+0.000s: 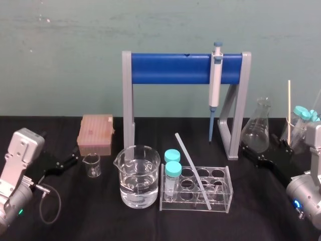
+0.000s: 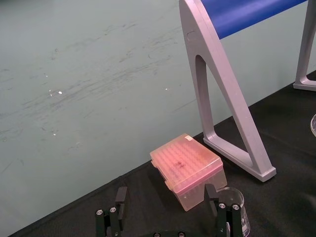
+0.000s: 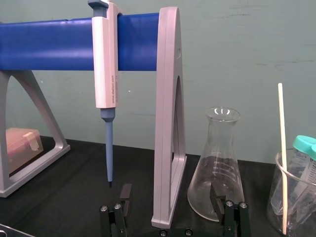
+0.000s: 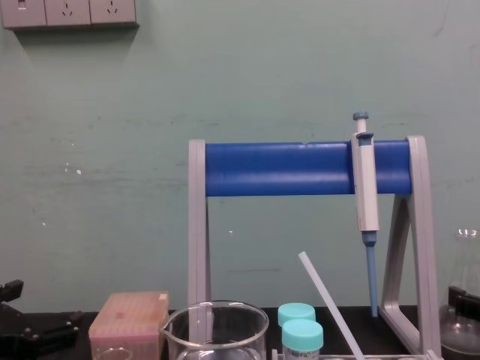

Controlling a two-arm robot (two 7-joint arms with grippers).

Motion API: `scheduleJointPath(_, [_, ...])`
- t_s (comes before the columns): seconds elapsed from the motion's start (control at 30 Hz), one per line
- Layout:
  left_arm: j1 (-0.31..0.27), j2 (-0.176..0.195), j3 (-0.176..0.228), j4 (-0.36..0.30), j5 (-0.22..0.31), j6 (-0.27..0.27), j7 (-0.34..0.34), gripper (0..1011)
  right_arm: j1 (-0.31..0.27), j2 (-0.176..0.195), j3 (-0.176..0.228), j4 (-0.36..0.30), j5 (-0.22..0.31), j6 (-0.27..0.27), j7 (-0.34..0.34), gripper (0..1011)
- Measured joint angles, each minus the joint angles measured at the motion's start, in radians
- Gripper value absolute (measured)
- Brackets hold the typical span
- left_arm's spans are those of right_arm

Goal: Pick up the stirring rod with one hand, then place it down.

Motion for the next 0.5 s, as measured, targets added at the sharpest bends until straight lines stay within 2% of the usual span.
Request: scheduleJointPath(0.5, [0.000, 0.000, 0.000, 0.000, 0.000, 0.000, 0.000, 1000, 0.002, 0.002, -0.002, -0.003, 0.001, -0.005, 0.004, 1000])
